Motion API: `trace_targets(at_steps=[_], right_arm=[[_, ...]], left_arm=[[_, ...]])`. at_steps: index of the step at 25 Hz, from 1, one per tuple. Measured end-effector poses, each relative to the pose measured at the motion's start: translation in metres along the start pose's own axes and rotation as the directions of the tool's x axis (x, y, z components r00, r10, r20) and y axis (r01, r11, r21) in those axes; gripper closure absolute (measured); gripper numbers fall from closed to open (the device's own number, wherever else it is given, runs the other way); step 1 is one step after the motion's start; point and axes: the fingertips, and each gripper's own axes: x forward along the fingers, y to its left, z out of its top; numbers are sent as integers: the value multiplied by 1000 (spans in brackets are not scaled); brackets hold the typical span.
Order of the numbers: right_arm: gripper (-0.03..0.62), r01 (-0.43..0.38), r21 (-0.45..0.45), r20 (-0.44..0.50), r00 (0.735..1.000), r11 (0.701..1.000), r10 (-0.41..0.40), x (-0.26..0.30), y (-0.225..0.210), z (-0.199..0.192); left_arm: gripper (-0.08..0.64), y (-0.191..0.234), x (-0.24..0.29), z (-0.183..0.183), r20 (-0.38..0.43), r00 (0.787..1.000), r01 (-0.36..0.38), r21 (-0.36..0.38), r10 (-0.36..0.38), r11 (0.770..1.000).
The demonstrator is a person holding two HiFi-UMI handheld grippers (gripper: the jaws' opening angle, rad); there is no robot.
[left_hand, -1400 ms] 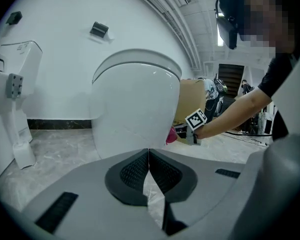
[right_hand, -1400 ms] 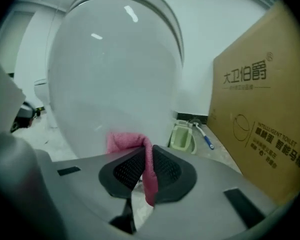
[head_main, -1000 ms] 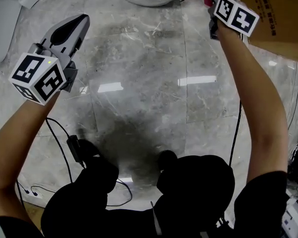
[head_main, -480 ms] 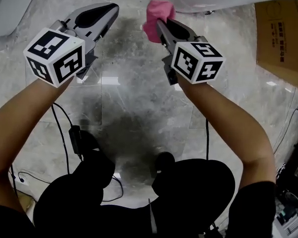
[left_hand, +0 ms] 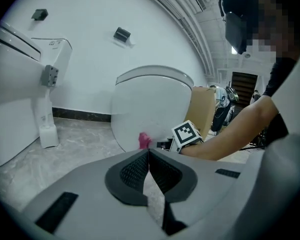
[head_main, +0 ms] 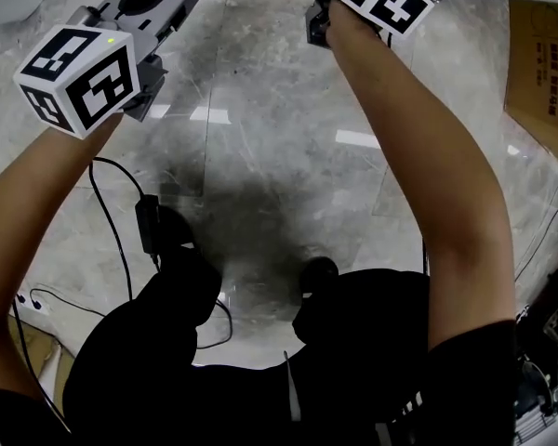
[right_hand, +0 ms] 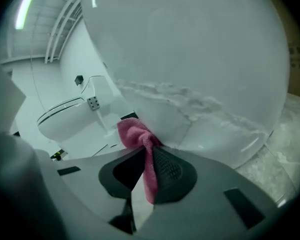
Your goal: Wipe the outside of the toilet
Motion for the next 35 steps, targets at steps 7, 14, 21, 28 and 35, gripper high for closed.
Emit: trace_targets(at_steps=[7, 14, 21, 28, 35], right_arm=[[529, 55, -39, -24, 998, 998, -56, -17, -30, -8], [528, 44, -186, -96, 993, 982, -63, -54, -87, -16], [528, 93, -235, -100, 988, 968, -119, -86, -148, 2], [531, 197, -318, -28, 976, 927, -217, -98, -215, 61], [531, 300, -175, 75, 954, 938, -291, -91, -259, 141]], left_arm=[[545, -15, 8, -4, -19, 1000, 17, 13, -16, 1000], [545, -45, 43, 9, -25, 996, 84, 58, -83, 995], [545, -64, 75, 12, -30, 992, 122, 67, -120, 990], [545, -70, 91, 4, -53, 989, 139, 68, -136, 988], [545, -64, 86, -14, -87, 987, 147, 131, -137, 980]])
